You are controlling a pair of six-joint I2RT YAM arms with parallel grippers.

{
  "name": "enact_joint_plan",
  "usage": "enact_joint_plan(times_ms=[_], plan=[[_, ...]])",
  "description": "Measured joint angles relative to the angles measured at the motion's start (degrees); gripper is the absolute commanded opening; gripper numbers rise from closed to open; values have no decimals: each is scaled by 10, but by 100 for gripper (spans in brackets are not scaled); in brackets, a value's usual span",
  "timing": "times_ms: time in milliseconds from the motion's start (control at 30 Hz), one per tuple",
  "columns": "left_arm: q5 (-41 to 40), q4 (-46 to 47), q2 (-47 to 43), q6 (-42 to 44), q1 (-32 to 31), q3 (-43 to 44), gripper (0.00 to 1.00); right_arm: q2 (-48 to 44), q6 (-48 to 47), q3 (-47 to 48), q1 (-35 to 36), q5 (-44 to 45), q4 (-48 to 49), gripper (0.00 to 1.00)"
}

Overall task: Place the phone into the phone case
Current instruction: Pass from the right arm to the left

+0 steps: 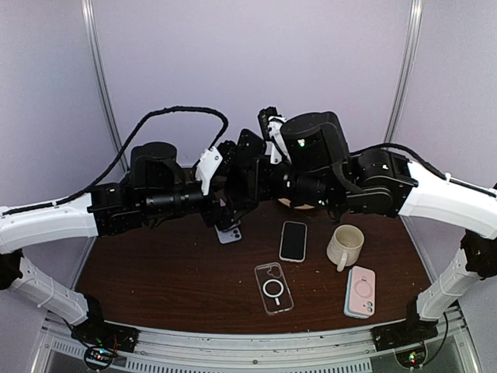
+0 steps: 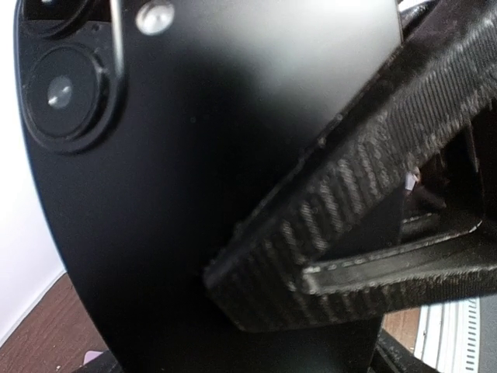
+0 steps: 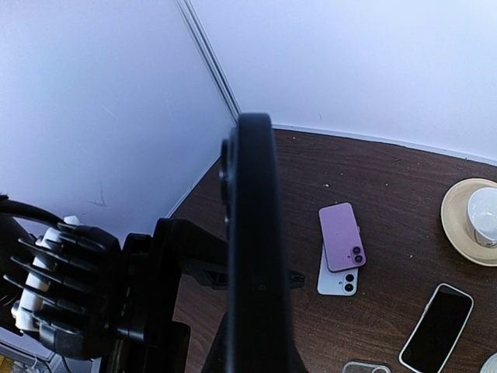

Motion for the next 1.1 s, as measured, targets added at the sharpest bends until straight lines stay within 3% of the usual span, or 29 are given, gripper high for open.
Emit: enact_joint_plan(times_ms=[133,267,600,633,767,833,1000,1100], plan=[[7,13,-1,-7,1,-6,87,0,2,0,0,0,-1,0],[11,28,-2,-15,1,-6,85,3,4,0,0,0,-5,0],[10,31,-3,-37,4,-6,35,5,3,1,0,0,-11,0],[11,32,-4,-37,4,-6,30,5,2,1,0,-1,-11,5],[16,31,-9,-39,4,-9,9,4,-9,0,-1,-12,1,44],[29,29,-13,-39,3,-10,1,-3,-25,-10,-1,-23,21,59],[68,27,-40,-39,2,-19,0,-58,-96,-77,-4,-76,59,90],[104,30,-68,-39,2,-27,0,-93,-146,-114,-6,-141,80,99]])
